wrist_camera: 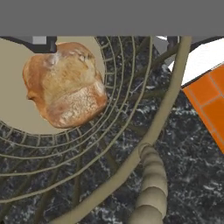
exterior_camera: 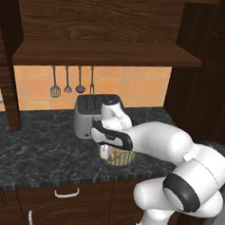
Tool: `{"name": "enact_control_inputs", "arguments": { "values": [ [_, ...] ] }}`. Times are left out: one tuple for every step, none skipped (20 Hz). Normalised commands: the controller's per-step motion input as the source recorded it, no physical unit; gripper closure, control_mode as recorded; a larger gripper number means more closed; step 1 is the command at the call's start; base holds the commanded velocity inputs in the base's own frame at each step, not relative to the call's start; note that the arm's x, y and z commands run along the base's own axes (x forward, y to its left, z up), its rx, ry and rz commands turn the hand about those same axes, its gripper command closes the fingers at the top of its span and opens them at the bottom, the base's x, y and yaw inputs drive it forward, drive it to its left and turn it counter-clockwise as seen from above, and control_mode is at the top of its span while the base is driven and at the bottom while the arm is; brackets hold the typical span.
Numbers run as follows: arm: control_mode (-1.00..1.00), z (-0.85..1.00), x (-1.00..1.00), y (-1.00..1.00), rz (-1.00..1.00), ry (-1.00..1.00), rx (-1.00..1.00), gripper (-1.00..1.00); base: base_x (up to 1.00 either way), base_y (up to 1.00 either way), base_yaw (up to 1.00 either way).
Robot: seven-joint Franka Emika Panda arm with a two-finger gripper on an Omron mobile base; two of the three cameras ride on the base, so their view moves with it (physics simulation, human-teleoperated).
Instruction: Open the cabinet, pick up the bread from the cabinet and place it in the basket. Then move the basket to the dining counter.
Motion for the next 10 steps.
{"name": "enact_control_inputs", "arguments": {
  "values": [
    [-1.00,-0.54,-0.07,-0.33,0.11,0.00,0.00,-1.00,0.00,0.00,0.00],
    [-1.00,-0.54,0.00,-0.36,0.09,0.00,0.00,-1.00,0.00,0.00,0.00],
    [-1.00,-0.57,0.00,-0.42,0.08,0.00,0.00,-1.00,0.00,0.00,0.00],
    [-1.00,-0.67,-0.04,-0.58,0.06,0.00,0.00,-1.00,0.00,0.00,0.00],
    [-1.00,-0.58,-0.24,-0.89,0.04,0.00,0.00,1.00,0.00,0.00,0.00],
    [-1.00,-0.62,-0.39,-1.00,0.02,0.00,0.00,1.00,0.00,0.00,0.00],
    [-1.00,-0.54,-0.34,-0.89,0.00,-0.04,0.00,1.00,0.00,0.00,0.00],
    [-1.00,-0.57,-0.31,-0.71,0.00,-0.07,0.00,1.00,0.00,0.00,0.00],
    [-1.00,-0.56,-0.29,-0.59,0.00,-0.08,0.00,1.00,0.00,0.00,0.00],
    [-1.00,-0.63,-0.18,-0.51,0.00,-0.04,0.00,1.00,0.00,0.00,0.00]
  ]
}}
